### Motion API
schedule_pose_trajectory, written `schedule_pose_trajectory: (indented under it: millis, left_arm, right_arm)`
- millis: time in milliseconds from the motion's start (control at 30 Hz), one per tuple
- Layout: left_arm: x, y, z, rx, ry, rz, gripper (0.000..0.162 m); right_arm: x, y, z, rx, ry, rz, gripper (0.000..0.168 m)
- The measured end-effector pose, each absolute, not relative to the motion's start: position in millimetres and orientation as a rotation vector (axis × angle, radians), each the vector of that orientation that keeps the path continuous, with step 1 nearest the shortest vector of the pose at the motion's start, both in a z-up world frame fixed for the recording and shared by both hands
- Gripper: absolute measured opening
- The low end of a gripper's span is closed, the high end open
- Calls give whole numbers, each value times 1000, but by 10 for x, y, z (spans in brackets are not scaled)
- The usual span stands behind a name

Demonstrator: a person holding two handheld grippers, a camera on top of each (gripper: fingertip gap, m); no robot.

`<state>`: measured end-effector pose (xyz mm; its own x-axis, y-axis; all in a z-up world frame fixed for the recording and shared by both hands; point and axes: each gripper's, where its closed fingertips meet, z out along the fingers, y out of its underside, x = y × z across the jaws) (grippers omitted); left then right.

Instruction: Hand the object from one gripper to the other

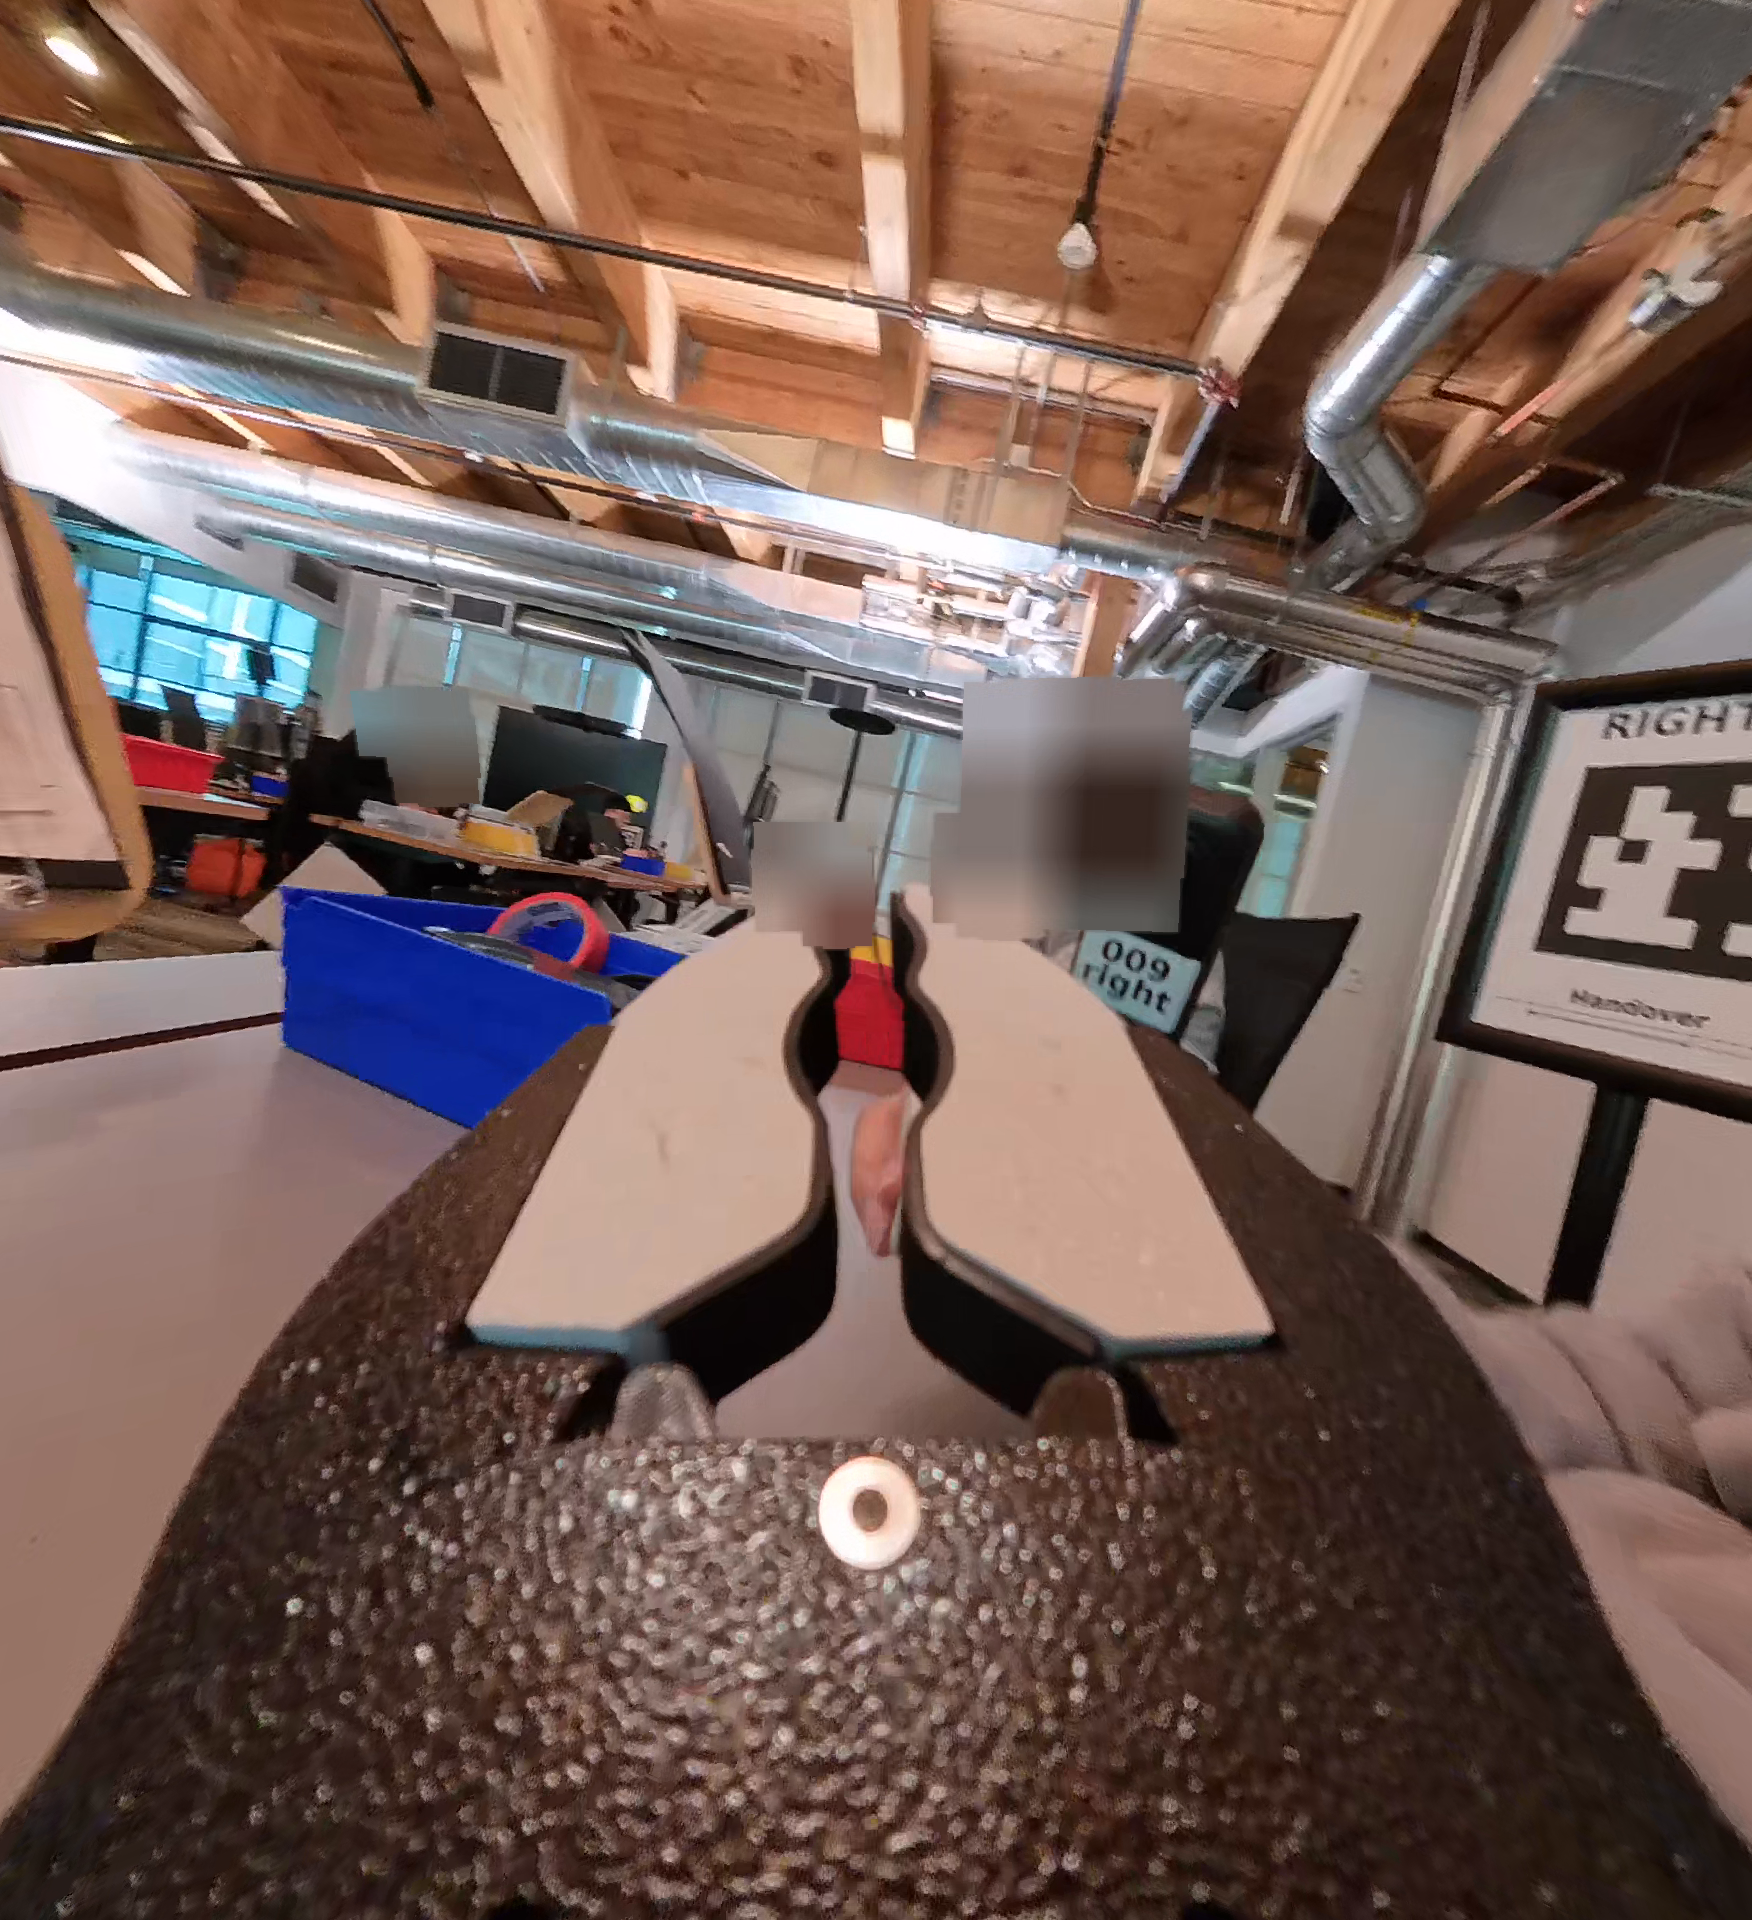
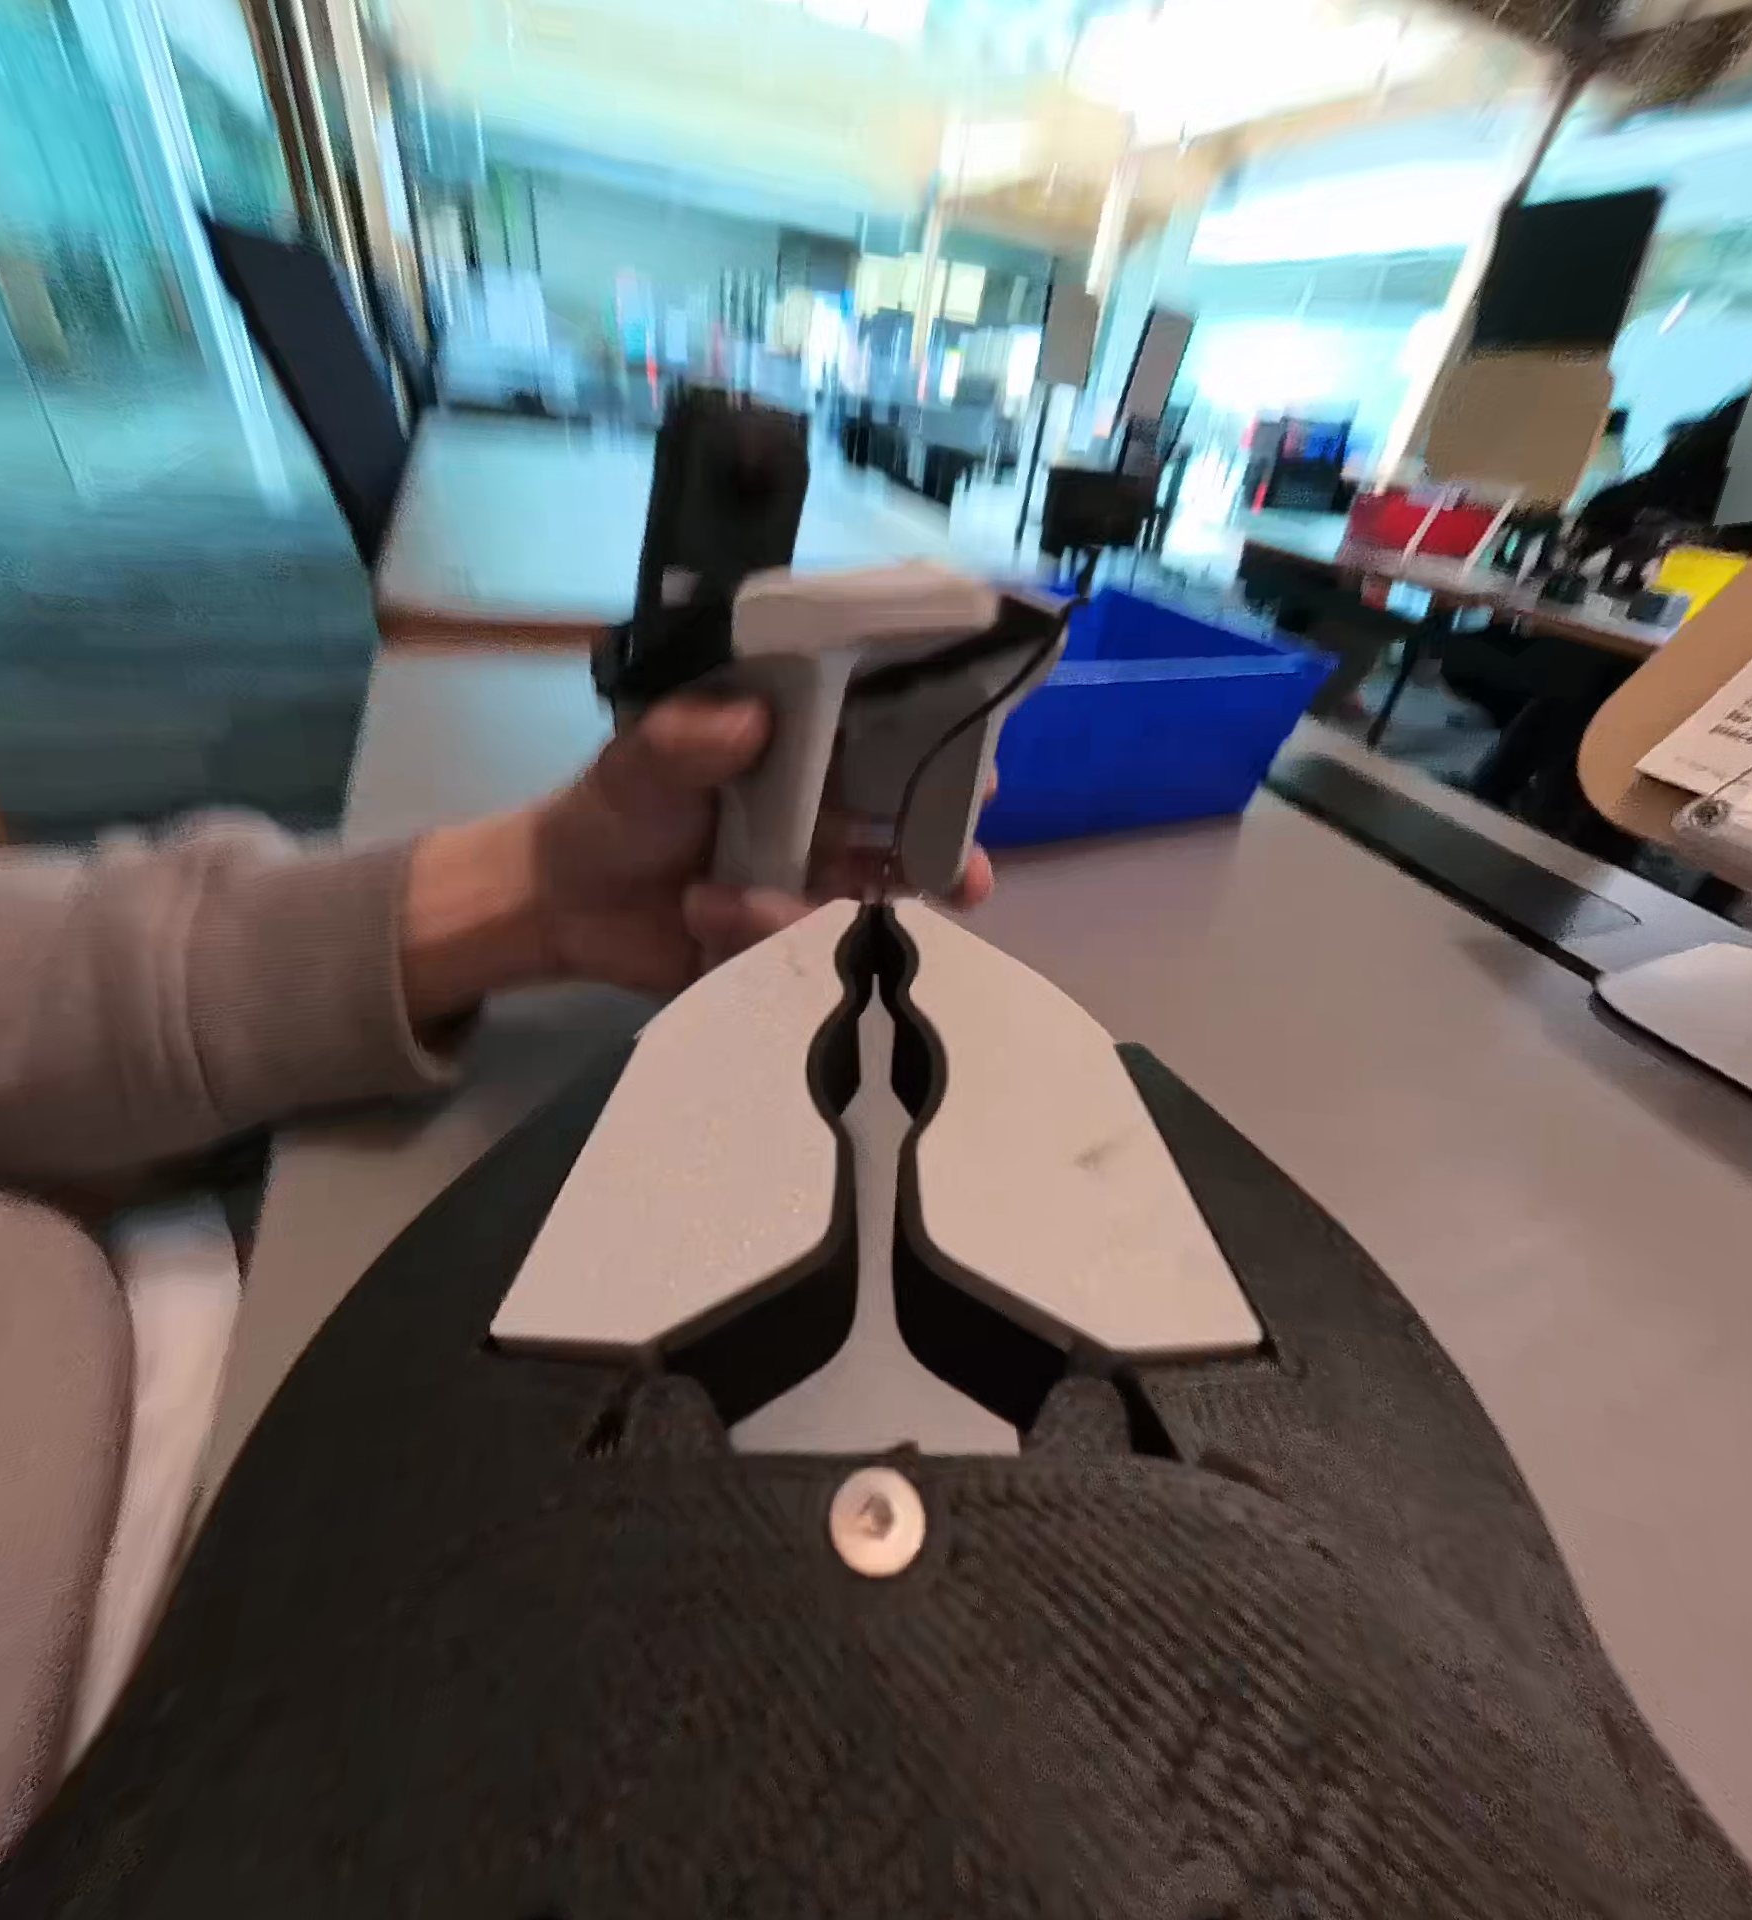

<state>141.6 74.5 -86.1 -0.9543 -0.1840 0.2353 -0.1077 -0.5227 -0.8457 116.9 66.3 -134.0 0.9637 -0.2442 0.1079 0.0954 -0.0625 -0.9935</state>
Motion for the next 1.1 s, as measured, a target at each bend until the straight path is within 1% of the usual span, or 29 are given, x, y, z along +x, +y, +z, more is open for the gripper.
schedule_pose_trajectory:
  millis: [33, 100, 167, 267, 367, 433, 533, 667, 800, 1000, 1100]
  left_arm:
    - [1434, 761, -859, -486, 1487, -2671, 14]
    - [1448, 747, -888, -512, 1491, -2678, 27]
    - [1412, 676, -957, -494, 1572, -2665, 32]
    - [1241, 544, -1009, -371, 1699, -2675, 31]
    - [1046, 420, -1052, -253, 1810, -2729, 31]
    - [1002, 358, -1101, -220, 1851, -2706, 33]
    - [900, 329, -1102, -131, 1858, -2724, 34]
    - [825, 376, -1018, -56, 1793, -2772, 24]
    - [822, 414, -976, -57, 1764, -2817, 23]
    - [805, 402, -993, -35, 1778, -2794, 8]
    - [805, 385, -1009, -39, 1794, -2788, 8]
  right_arm:
    - [1134, 646, -1273, -1497, 140, -198, 0]
    - [1001, 568, -1339, -1419, 112, -24, 0]
    - [1150, 437, -1293, -1351, 198, -17, 0]
    - [1030, 279, -978, -1116, 160, 278, 0]
    - [947, 249, -942, -1035, 153, 606, 0]
    - [880, 303, -956, -1046, 134, 686, 0]
    - [719, 399, -1007, -1113, 56, 697, 0]
    - [711, 433, -1037, -1139, 55, 705, 0]
    - [644, 484, -1106, -1201, 23, 687, 0]
    - [712, 482, -1111, -1191, 64, 681, 0]
    - [684, 536, -1180, -1247, 54, 662, 0]
